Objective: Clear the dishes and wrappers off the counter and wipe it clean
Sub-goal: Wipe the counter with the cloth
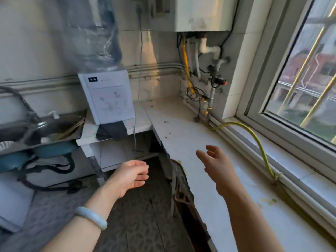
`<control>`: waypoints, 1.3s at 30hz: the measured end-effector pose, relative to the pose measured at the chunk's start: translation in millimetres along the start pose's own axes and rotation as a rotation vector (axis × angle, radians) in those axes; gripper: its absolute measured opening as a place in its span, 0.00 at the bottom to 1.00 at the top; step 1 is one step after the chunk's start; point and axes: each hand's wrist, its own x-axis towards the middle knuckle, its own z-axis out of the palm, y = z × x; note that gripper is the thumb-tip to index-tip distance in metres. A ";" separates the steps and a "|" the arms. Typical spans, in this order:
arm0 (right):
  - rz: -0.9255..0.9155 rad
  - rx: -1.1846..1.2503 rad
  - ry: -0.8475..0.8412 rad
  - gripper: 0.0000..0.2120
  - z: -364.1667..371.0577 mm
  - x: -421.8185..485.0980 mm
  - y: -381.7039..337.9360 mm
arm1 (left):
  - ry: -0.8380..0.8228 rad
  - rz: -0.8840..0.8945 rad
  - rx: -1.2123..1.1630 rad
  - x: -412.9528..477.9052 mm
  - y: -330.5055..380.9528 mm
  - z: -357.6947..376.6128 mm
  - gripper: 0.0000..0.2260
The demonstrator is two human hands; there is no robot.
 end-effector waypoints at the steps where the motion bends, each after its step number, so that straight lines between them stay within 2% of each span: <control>1: -0.002 0.001 -0.014 0.27 15.1 8.7 -4.2 | 0.024 -0.006 0.005 14.3 2.5 -13.6 0.07; 8: 0.006 -0.070 -0.110 0.27 100.3 72.2 -27.0 | 0.184 -0.109 -0.047 115.7 14.4 -96.6 0.09; 14: -0.012 -0.113 -0.163 0.26 148.7 137.6 -39.0 | 0.256 -0.188 -0.209 192.2 28.4 -123.4 0.10; 20: -0.023 -0.175 -0.289 0.26 200.4 209.5 -54.6 | 0.402 -0.237 -0.285 262.3 43.1 -157.4 0.13; 25: 0.020 -0.275 -0.336 0.27 237.8 254.7 -58.3 | 0.508 -0.262 -0.274 321.5 44.5 -182.2 0.07; 28: 0.057 -0.321 -0.334 0.26 259.5 279.6 -56.0 | 0.603 -0.260 -0.110 368.1 47.9 -200.4 0.10; 31: 0.119 -0.369 -0.295 0.25 283.5 304.9 -57.7 | 0.654 -0.268 0.224 417.6 54.3 -222.5 0.12; 33: 0.141 -0.405 -0.273 0.25 304.7 323.1 -59.8 | 0.649 -0.311 0.435 449.1 55.2 -237.2 0.19; 36: 0.160 -0.427 -0.280 0.25 329.0 337.6 -65.3 | 0.660 -0.403 0.630 471.6 52.2 -245.3 0.32; 39: 0.180 -0.453 -0.299 0.25 355.9 349.4 -64.7 | 0.645 -0.369 0.778 484.3 47.5 -247.4 0.34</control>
